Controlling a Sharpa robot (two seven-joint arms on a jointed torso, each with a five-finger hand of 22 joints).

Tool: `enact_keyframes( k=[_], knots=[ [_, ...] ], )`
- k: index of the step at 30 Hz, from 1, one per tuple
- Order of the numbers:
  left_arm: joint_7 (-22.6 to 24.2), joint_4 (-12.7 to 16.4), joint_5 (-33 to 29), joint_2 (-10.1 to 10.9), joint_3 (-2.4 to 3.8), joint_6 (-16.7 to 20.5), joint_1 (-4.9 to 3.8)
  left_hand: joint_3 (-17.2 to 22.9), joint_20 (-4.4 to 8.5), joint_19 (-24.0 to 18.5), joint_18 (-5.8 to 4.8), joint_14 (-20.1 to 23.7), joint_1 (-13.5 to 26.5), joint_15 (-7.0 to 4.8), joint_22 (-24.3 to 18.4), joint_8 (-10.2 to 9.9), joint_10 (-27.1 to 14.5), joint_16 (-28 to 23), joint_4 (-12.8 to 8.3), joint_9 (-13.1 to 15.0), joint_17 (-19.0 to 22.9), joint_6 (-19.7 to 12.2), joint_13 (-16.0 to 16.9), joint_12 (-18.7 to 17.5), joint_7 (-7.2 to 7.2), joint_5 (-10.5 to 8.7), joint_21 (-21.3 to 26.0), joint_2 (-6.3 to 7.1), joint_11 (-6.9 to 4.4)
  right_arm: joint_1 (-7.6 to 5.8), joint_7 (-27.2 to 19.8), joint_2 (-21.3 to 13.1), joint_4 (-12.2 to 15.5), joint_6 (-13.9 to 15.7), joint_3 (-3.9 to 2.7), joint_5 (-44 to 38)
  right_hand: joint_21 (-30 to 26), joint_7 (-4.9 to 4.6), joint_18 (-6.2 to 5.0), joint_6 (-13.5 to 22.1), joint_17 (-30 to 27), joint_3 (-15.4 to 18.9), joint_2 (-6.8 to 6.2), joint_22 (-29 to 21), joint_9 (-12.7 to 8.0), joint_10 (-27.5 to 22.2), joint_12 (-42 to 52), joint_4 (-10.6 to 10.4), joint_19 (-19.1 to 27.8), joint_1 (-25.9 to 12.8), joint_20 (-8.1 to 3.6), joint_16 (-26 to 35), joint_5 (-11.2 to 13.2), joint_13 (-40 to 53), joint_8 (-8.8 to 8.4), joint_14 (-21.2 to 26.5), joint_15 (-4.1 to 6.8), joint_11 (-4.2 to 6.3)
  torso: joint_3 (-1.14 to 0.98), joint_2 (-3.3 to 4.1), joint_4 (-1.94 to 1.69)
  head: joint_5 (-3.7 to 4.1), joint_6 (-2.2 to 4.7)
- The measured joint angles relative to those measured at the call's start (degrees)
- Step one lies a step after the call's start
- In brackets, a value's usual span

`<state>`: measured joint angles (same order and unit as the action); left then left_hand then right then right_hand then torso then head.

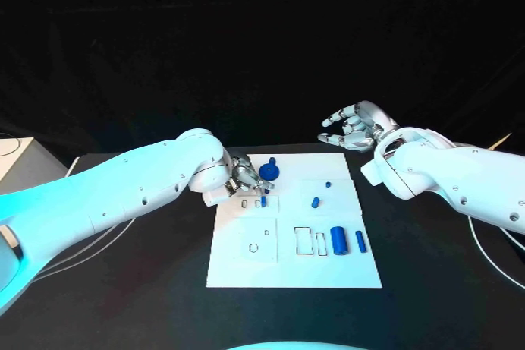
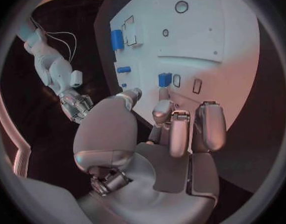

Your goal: Assemble the parts on the task board

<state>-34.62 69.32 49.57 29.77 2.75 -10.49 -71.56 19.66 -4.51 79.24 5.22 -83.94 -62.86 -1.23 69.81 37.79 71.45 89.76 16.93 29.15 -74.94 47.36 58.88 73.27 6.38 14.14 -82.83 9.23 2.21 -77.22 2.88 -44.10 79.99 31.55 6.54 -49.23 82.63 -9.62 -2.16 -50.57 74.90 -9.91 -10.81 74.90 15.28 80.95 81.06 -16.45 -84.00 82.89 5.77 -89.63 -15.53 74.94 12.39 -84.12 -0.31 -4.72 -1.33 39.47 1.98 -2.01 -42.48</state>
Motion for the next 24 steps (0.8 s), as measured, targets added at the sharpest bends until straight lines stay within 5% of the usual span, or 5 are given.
enact_keyframes(
  k=[14, 24],
  knots=[
    [-1.0, -1.3, 4.3, -0.8, -0.26, -3.7, -0.21, -1.3, 0.63, 0.2, 0.0, 0.0, 0.8, -0.82, 0.1, 3.8, -0.5, 0.0, -0.1, 6.3, 0.0, -0.4, -1.4, -0.7, -1.07, 0.0, 0.0, -0.23, -0.9, -0.02, 0.5, 0.3, -0.9, -0.5, 0.0, -0.1, 0.0, 0.0, 0.0, 0.0, 0.0, 0.0, 0.0, 0.0, -0.1, 0.0, 0.0, 0.0, 0.0, 0.0, 0.0, 0.0, -0.2, 0.0, 0.0, 0.0, 0.0, 0.0, 0.1, 0.12, 0.01, 0.23, -0.16],
    [-1.3, -1.4, 4.9, -1.3, -0.26, -4.7, -0.22, -1.3, 0.63, 0.2, -0.89, 0.0, 0.8, -0.82, 0.3, 3.8, -0.3, 0.0, -0.1, 7.2, 0.0, -0.6, -1.1, -0.7, -1.28, 0.0, 0.0, -0.23, -1.1, -0.02, 1.0, 0.5, -1.0, -0.7, 0.0, -0.3, 0.0, 0.0, 0.0, 0.0, 0.0, 0.0, 0.0, 0.0, -0.1, 0.0, 0.0, 0.0, 0.0, 0.0, 0.0, 0.0, -0.4, 0.0, 0.0, 0.0, 0.0, 0.0, 0.17, 0.2, -0.09, 0.6, -0.63]
  ],
)
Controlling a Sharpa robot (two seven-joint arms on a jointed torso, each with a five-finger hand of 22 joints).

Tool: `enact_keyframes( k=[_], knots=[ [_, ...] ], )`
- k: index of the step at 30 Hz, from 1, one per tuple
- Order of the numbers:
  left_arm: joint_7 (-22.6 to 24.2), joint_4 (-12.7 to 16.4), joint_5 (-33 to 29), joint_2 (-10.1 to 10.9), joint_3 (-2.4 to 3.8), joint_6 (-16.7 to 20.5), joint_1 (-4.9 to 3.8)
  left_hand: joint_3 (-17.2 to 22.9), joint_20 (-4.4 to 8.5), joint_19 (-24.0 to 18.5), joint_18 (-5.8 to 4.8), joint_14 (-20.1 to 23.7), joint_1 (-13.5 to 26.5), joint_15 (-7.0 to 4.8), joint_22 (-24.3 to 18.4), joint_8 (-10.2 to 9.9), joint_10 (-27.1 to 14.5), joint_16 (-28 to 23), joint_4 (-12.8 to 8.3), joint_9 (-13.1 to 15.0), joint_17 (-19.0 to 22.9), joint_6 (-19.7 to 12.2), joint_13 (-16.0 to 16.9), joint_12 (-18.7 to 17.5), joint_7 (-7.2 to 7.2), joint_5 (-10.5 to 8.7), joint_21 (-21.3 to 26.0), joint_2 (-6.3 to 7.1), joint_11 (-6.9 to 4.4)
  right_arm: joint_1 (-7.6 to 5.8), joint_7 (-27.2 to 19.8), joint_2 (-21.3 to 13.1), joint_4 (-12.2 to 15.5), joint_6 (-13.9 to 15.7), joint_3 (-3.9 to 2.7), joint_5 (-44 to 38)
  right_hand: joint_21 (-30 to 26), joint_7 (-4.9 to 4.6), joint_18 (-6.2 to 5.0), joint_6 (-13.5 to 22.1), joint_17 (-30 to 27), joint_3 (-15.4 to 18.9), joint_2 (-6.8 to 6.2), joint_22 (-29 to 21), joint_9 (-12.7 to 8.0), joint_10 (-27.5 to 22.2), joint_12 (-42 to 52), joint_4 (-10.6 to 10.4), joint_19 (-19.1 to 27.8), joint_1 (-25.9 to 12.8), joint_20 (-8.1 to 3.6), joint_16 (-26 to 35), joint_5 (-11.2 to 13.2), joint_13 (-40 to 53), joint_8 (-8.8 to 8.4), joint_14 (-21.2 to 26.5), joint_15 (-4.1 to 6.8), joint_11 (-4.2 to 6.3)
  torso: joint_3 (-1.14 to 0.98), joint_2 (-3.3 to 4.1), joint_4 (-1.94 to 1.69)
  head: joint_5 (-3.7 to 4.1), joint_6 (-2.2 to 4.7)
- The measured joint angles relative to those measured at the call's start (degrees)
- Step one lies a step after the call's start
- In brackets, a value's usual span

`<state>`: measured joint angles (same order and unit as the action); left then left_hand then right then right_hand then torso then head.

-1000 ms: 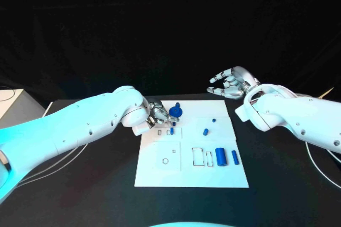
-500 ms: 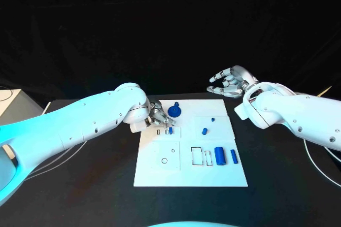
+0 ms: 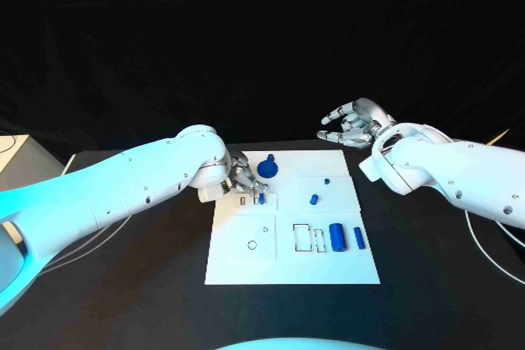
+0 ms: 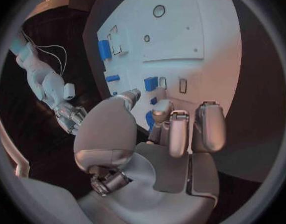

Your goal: Assemble the parts on the task board

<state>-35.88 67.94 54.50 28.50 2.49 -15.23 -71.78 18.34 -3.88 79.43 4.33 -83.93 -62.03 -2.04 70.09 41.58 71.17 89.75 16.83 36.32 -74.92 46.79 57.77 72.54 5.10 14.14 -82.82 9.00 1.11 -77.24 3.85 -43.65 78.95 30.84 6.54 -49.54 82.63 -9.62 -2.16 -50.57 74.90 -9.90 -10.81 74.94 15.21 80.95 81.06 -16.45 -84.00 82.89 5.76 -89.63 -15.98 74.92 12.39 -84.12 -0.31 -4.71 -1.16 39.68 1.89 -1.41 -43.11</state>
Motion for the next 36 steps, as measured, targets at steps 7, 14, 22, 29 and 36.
enact_keyframes(
  k=[7, 14, 22, 29, 36],
  knots=[
    [-0.1, -0.2, -0.1, -0.4, 0.0, -0.6, 0.01, -0.3, 0.0, 0.0, 0.0, 0.0, 0.0, 0.0, -0.2, 0.0, -0.2, 0.0, 0.0, 0.4, 0.0, -0.2, -0.3, 0.0, -0.21, 0.0, 0.0, 0.0, -0.2, 0.0, 0.2, 0.1, -0.1, -0.1, 0.0, -0.2, 0.0, 0.0, 0.0, 0.0, 0.0, 0.0, 0.0, 0.0, 0.0, 0.0, 0.0, 0.0, 0.0, 0.0, 0.0, 0.0, 0.0, 0.0, 0.0, 0.0, 0.0, 0.0, 0.0, -0.09, -0.1, 0.24, -0.18],
    [-0.1, -0.7, -0.4, -1.0, -0.09, -1.2, 0.06, -0.3, 0.0, 0.0, 0.01, 0.0, -0.2, 0.01, -0.2, 0.0, -0.4, 0.0, 0.0, 1.0, 0.0, -0.6, -0.7, -0.3, -0.04, 0.0, 0.0, -0.23, 0.02, 0.0, 0.4, 0.2, -0.1, -0.3, 0.0, -0.4, 0.0, 0.0, 0.0, 0.0, 0.0, 0.0, 0.0, 0.0, 0.0, 0.0, 0.0, 0.0, 0.0, 0.0, 0.0, 0.0, -0.2, 0.0, 0.0, 0.0, 0.0, 0.0, 0.0, -0.12, -0.19, 0.58, -0.3],
    [-0.1, -1.0, -0.8, -1.4, -0.15, -1.4, 0.1, -0.3, 0.21, -0.2, 0.01, 0.0, -0.2, 0.01, -0.3, 0.0, -0.6, 0.0, 0.0, 1.3, 0.0, -0.8, -0.9, -0.3, 0.02, 0.0, 0.0, -0.23, -0.18, 0.0, 0.6, 0.2, -0.1, -0.4, 0.0, -0.5, 0.0, 0.0, 0.0, 0.0, 0.0, 0.0, 0.0, 0.0, 0.0, 0.0, 0.0, 0.0, 0.0, 0.0, 0.0, 0.0, -0.2, 0.0, 0.0, 0.0, 0.0, 0.0, 0.01, -0.12, -0.23, 0.86, -0.48],
    [-0.1, -1.6, -1.1, -1.9, -0.2, -1.5, 0.17, -0.3, 0.2, -0.2, 0.01, 0.0, -0.5, 0.01, -0.4, 0.0, -0.8, 0.0, 0.0, 1.6, 0.0, -0.8, -1.0, -0.5, 0.02, 0.0, 0.0, -0.49, 0.02, 0.0, 0.7, 0.4, -0.1, -0.6, 0.0, -0.6, 0.0, 0.0, 0.0, 0.0, 0.0, -0.2, -0.23, 0.0, 0.0, 0.0, 0.0, -0.2, 0.0, -0.2, 0.0, 0.0, -0.2, 0.0, 0.0, 0.0, 0.0, 0.0, -0.03, -0.09, -0.29, 1.09, -0.73],
    [-0.1, -2.0, -1.4, -2.1, -0.24, -1.6, 0.24, -0.3, 0.2, -0.2, 0.01, 0.0, -0.9, 0.01, -0.4, 0.0, -0.8, 0.0, 0.0, 1.8, 0.0, -0.8, -1.1, -0.5, 0.02, 0.0, 0.0, -0.46, 0.02, 0.01, 0.7, 0.4, -0.1, -0.6, 0.0, -0.6, 0.0, 0.0, 0.0, 0.0, 0.0, -0.2, -0.23, 0.0, 0.0, 0.0, 0.0, -0.2, 0.0, -0.2, 0.0, 0.0, -0.2, 0.0, 0.0, 0.0, 0.0, 0.0, -0.07, -0.08, -0.32, 0.97, -1.02]
  ],
)
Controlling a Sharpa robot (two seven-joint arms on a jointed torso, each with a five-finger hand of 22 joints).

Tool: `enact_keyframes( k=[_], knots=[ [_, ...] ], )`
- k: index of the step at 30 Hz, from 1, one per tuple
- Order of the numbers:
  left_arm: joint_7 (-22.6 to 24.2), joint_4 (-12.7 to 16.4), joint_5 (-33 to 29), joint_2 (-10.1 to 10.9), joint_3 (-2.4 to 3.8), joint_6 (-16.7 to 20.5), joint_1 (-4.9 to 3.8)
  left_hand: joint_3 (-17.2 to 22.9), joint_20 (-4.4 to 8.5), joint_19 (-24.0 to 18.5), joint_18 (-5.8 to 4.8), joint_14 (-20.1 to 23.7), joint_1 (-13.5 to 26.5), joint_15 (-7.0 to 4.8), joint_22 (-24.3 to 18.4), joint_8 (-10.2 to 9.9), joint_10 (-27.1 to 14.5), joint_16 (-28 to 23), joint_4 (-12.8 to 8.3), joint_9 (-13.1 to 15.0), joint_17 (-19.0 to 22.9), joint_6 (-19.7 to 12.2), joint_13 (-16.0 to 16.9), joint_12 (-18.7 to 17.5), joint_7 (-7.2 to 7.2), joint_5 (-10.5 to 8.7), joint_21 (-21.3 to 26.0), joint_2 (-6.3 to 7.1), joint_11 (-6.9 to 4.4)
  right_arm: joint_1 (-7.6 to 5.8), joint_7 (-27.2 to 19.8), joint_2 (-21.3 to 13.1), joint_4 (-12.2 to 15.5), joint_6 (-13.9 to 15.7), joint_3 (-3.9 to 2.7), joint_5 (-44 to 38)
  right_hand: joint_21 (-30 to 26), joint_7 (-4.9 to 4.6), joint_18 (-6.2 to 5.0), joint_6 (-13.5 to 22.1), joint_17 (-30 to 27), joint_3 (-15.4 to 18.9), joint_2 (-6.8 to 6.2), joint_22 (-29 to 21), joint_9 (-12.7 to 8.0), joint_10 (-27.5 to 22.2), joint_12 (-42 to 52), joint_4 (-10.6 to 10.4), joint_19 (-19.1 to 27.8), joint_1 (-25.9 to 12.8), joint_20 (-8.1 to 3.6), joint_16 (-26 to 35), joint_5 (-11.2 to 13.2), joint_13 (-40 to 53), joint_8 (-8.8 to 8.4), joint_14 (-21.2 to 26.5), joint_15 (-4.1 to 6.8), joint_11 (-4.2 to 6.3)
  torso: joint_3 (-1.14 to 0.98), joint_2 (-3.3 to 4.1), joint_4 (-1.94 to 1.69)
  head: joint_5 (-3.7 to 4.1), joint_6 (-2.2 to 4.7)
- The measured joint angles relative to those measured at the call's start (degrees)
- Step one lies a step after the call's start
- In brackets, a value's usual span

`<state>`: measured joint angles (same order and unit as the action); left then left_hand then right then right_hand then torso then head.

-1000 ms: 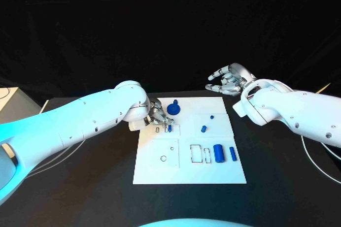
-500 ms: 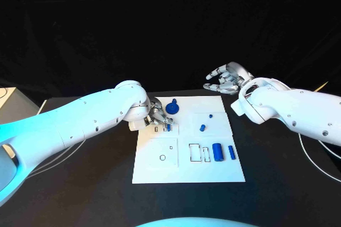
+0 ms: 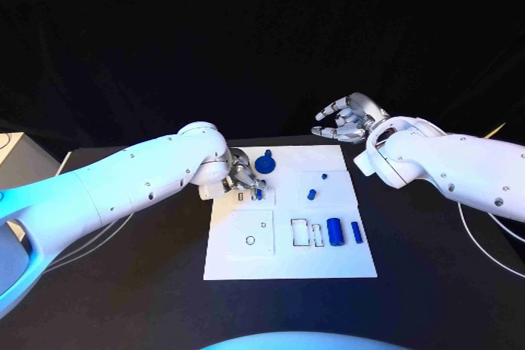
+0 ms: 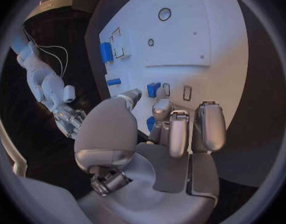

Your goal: Assemble the parts on the task board

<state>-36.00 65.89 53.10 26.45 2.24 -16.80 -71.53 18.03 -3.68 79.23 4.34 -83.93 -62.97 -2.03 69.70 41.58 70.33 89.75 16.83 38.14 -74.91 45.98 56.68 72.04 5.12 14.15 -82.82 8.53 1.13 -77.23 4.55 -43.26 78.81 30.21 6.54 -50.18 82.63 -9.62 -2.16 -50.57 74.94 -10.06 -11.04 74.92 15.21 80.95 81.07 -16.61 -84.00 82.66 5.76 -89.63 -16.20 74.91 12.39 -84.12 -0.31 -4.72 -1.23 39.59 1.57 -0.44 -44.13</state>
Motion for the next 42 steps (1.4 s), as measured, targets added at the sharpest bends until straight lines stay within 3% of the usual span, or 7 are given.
enact_keyframes(
  k=[20, 24, 42],
  knots=[
    [0.0, -0.6, -0.8, -0.4, -0.09, -0.4, 0.19, 0.5, 0.0, 0.0, 0.0, 0.0, -1.4, 0.0, -0.1, 0.0, -0.4, 0.0, -0.1, 0.9, 0.0, -0.4, -0.5, -0.2, 0.0, 0.22, 0.0, -0.29, 0.01, 0.0, 0.0, 0.1, 0.1, -0.2, 0.0, -0.1, 0.0, 0.0, 0.0, 0.0, 0.0, -0.2, 0.0, 0.0, 0.0, 0.0, 0.0, 0.2, 0.0, 0.0, 0.0, 0.0, -0.2, 0.0, 0.0, 0.0, 0.0, 0.0, -0.03, -0.01, -0.13, 0.34, -0.86],
    [0.0, -0.8, -1.0, -0.5, -0.13, -0.5, 0.21, 2.2, 0.0, 0.0, 0.01, 0.0, -3.1, 0.0, -0.1, 0.0, -0.4, 0.0, -0.1, 1.7, 0.0, -0.4, -0.5, -0.2, 0.0, 0.21, 0.0, -1.12, -0.02, 0.0, 0.1, 0.1, 0.1, -0.2, 0.0, -0.1, 0.0, 0.0, 0.0, 0.0, 0.0, -0.2, 0.0, 0.0, 0.0, 0.0, 0.0, 0.2, 0.0, 0.0, 0.0, 0.0, -0.2, 0.0, 0.0, 0.0, 0.0, 0.0, -0.03, -0.01, -0.16, 0.36, -0.99],
    [0.1, -1.4, -2.4, -0.8, -0.3, -0.4, 0.31, 7.3, -0.01, 0.0, 0.01, 0.0, -6.6, 0.0, 0.0, -1.1, -0.6, 0.0, -0.2, 3.9, 0.0, -0.6, -0.6, -0.2, -0.14, 0.21, 0.0, -1.6, -0.2, 0.01, 0.1, 0.1, 0.2, -0.4, 0.0, -0.1, 0.0, 0.0, 0.0, 0.0, 0.0, -0.2, 0.0, 0.0, 0.0, 0.0, 0.0, 0.2, 0.0, 0.0, 0.0, 0.0, -0.2, 0.0, 0.0, 0.0, 0.0, 0.0, 0.0, -0.03, -0.21, 0.46, -1.52]
  ],
)
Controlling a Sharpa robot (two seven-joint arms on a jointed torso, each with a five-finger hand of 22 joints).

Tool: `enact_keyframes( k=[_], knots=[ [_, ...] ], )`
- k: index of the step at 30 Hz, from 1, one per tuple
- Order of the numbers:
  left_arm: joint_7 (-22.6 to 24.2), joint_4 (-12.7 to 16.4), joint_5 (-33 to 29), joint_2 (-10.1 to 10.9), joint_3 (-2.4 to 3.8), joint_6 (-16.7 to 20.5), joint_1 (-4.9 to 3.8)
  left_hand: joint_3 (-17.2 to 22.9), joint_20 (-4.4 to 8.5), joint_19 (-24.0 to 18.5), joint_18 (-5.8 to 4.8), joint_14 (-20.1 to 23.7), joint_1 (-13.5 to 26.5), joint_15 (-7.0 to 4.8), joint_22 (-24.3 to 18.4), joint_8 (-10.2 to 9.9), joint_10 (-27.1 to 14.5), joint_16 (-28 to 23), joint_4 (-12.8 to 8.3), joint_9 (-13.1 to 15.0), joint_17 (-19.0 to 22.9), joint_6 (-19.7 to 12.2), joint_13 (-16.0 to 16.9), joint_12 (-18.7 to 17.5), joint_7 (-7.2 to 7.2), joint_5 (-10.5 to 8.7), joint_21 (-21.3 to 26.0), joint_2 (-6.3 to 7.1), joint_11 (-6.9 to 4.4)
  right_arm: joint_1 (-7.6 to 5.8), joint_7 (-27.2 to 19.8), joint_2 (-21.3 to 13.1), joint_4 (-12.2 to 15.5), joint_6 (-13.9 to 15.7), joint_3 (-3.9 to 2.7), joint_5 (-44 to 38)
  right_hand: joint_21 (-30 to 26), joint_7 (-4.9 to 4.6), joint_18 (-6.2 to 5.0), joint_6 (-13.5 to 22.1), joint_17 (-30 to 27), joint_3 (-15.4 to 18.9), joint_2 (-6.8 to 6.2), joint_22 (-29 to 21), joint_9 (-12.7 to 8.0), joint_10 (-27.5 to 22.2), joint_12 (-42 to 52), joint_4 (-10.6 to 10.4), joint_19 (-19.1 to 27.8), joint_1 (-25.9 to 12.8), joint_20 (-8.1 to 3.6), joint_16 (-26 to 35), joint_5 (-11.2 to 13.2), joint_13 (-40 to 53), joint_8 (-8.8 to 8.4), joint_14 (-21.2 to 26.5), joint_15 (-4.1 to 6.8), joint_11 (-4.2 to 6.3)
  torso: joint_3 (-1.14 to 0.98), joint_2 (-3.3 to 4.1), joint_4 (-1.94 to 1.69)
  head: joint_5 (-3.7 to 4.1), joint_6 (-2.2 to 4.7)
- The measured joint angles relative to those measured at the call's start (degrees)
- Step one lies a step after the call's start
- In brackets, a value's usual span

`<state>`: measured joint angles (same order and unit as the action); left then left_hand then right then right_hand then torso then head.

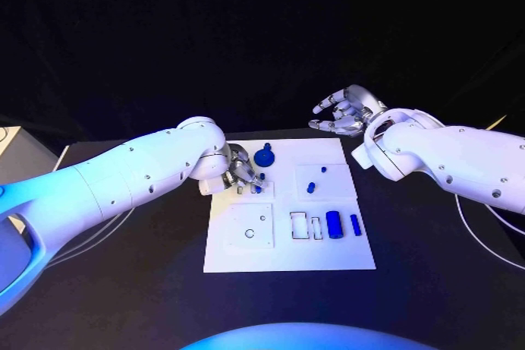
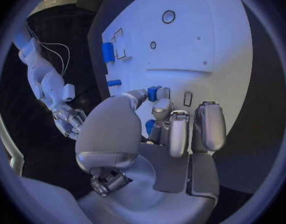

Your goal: Assemble the parts on the task board

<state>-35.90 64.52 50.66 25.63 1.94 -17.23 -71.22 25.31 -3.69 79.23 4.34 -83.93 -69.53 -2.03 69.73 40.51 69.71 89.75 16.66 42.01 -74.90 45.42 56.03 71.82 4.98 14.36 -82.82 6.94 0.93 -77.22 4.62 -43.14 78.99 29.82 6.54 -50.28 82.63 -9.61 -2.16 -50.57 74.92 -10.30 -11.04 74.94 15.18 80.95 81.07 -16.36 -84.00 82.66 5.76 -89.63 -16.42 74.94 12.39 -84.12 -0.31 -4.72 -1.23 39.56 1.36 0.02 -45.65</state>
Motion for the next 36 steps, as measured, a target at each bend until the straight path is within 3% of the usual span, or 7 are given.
enact_keyframes(
  k=[7, 15, 16, 24, 26, 32, 36],
  knots=[
    [0.3, 0.0, -1.1, 0.2, 0.0, 0.6, 0.0, 10.6, 0.22, -0.2, 0.0, -0.2, -3.8, -0.22, 0.1, -1.2, -0.3, 0.0, -0.8, 2.0, 0.0, -0.8, -0.7, -0.6, 0.17, -0.13, 0.0, 2.25, -0.31, 0.0, 0.0, 0.0, 0.0, -0.1, 0.0, 0.0, 0.0, 0.0, 0.0, 0.0, 0.0, 0.0, 0.0, 0.0, 0.0, 0.0, 0.0, 0.0, 0.0, 0.0, 0.0, 0.0, 0.0, 0.0, 0.0, 0.0, 0.0, 0.0, -0.03, -0.04, -0.04, 0.05, -0.09],
    [0.7, 0.6, -2.5, 1.2, -0.05, 1.1, 0.11, 14.2, 0.21, -0.2, 0.0, -0.2, -4.0, -0.22, 0.2, -0.3, -0.6, 0.0, 1.9, 2.0, 0.0, -1.0, -1.2, -1.3, 0.26, 0.55, 0.0, 3.9, -0.19, 0.03, 0.0, -0.1, -0.1, -0.2, 0.0, 0.0, 0.0, 0.0, 0.0, 0.0, 0.0, 0.0, 0.0, 0.0, 0.0, 0.0, 0.0, 0.0, 0.0, 0.0, 0.0, 0.0, 0.0, 0.0, 0.0, 0.0, 0.0, 0.0, -0.04, -0.06, -0.04, 0.08, 0.07],
    [0.8, 0.7, -2.7, 1.3, -0.04, 1.2, 0.11, 15.1, 0.21, -0.2, 0.0, -0.2, -3.8, -0.22, 0.2, -0.3, -0.8, 0.0, 1.4, 4.8, 0.0, -1.0, -1.5, -1.6, 0.26, 0.55, 0.0, 4.07, 0.01, 0.04, 0.0, -0.1, -0.1, -0.3, 0.0, 0.0, 0.0, 0.0, 0.01, 0.0, 0.0, 0.0, 0.0, 0.0, 0.0, 0.0, 0.0, 0.0, 0.0, 0.0, 0.0, 0.0, 0.0, 0.0, 0.04, 0.0, 0.0, 0.0, -0.04, -0.06, -0.04, 0.09, 0.11],
    [1.1, 1.5, -4.4, 2.9, 0.08, 1.6, 0.1, 16.3, 0.21, -0.2, 0.0, -0.2, -2.2, -0.22, 0.0, -0.3, -0.9, 0.0, 0.8, 8.6, 0.0, -0.8, -1.9, -1.7, 0.57, 1.2, 0.0, 4.81, 0.1, 0.09, 0.0, -0.2, -0.1, -0.4, 0.0, 0.0, 0.0, 0.0, 0.0, 0.0, 0.0, 0.0, 0.0, 0.0, 0.0, 0.0, 0.0, 0.0, 0.0, 0.0, 0.0, 0.0, 0.0, 0.0, 0.23, 0.0, 0.0, 0.0, -0.07, -0.07, -0.11, 0.15, 0.19],
    [1.1, 1.8, -4.7, 3.2, 0.1, 1.7, 0.08, 16.9, 0.21, -0.2, 0.0, -0.2, -1.0, -0.22, 0.2, -0.2, -0.9, 0.0, 0.2, 8.6, 0.0, -0.4, -1.8, -1.7, 0.59, 2.77, 0.0, 5.26, 0.09, 0.1, 0.1, -0.2, -0.1, -0.4, 0.01, 0.0, 0.0, 0.0, 0.0, 0.0, 0.0, 0.0, 0.0, 0.0, 0.0, 0.0, 0.0, 0.0, 0.0, 0.0, 0.0, 0.0, 0.0, 0.0, 0.23, 0.0, 0.0, 0.0, -0.09, -0.09, -0.13, 0.07, 0.19],
    [0.9, 2.3, -5.3, 3.8, 0.13, 1.7, 0.0, 16.7, 0.62, 0.2, 0.0, 0.0, 2.7, -0.85, 1.4, 0.4, 0.9, 0.0, -0.7, 11.7, 0.0, 1.4, -0.1, -0.8, 0.12, 13.04, -0.5, 6.75, -0.84, 0.14, 0.1, -0.3, -0.2, -0.5, 0.01, 0.0, 0.0, 0.0, 0.0, 0.0, 0.0, 0.0, 0.0, 0.0, 0.0, 0.0, 0.0, 0.0, 0.0, 0.0, 0.0, 0.0, 0.0, 0.0, 0.23, 0.0, 0.0, 0.0, -0.14, -0.17, -0.15, -0.23, 0.15],
    [0.8, 2.6, -5.1, 3.8, 0.13, 1.7, -0.03, 16.4, 0.83, 0.4, 0.0, 0.0, 3.5, -0.85, 1.6, 0.4, 1.8, 0.0, -1.0, 12.2, 0.0, 1.8, 0.8, -0.4, -0.1, 15.14, -0.7, 6.81, -1.13, 0.17, 0.1, -0.3, -0.3, -0.5, 0.01, 0.0, 0.0, 0.0, 0.0, 0.0, 0.0, 0.0, 0.0, 0.0, 0.0, 0.0, 0.0, 0.0, 0.0, 0.0, 0.0, 0.0, 0.0, 0.0, 0.23, 0.0, 0.0, 0.0, -0.16, -0.17, -0.15, -0.41, 0.15]
  ],
)
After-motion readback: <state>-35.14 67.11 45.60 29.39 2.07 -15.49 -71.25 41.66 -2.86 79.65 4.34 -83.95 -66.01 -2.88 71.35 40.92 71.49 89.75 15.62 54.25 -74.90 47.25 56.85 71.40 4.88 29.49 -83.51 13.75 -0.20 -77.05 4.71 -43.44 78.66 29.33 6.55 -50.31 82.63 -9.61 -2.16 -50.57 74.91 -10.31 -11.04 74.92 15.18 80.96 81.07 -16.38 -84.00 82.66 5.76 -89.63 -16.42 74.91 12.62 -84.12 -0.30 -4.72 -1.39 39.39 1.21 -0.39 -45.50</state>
